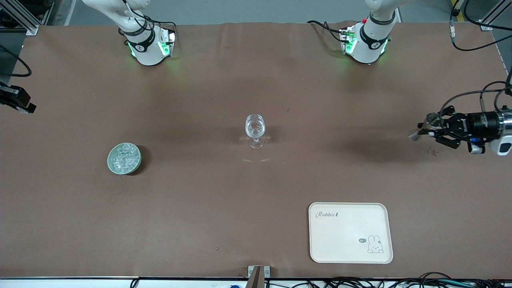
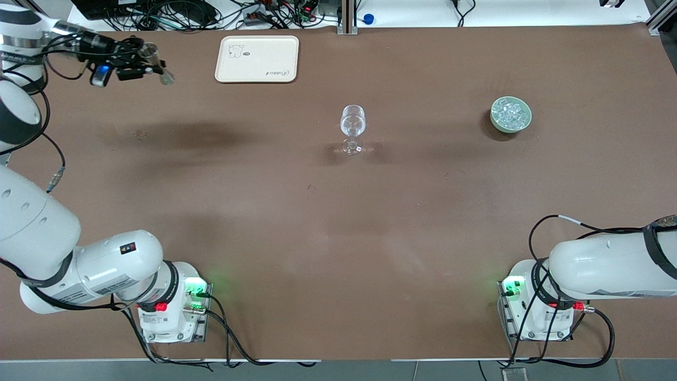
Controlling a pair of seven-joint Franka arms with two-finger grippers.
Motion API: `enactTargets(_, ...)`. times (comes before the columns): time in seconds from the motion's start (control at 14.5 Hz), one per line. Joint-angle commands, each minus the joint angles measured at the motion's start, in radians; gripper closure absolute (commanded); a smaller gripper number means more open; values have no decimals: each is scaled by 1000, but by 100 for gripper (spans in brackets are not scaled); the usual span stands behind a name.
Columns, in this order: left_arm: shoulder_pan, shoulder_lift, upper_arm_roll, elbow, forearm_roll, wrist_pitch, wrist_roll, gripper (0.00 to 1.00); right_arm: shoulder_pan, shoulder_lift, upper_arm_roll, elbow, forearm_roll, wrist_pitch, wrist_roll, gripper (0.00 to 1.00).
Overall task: Pour wine and add ice with both arms
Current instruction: 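Carry the silver jigger with the left gripper over the wine glass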
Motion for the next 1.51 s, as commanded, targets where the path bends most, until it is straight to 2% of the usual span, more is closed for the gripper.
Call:
enactTargets(0.0,13,-127,-96,-125,15,104,-52,100,-10,-21,4,-38,4,10,-12,98)
enactTargets(0.48,14,-152,-326,-120,8,213,-72,100,-15,-23,-1,-53,6,27,-15,98)
enactTargets(1.03,10,-134,-662,-143,1,566,-262,100,-13,-23,-1,-53,6,26,-15,98)
enactTargets(1.44,1,-88,-799,-172,3,774,-326,100,-13,-23,1,-53,6,24,-14,98)
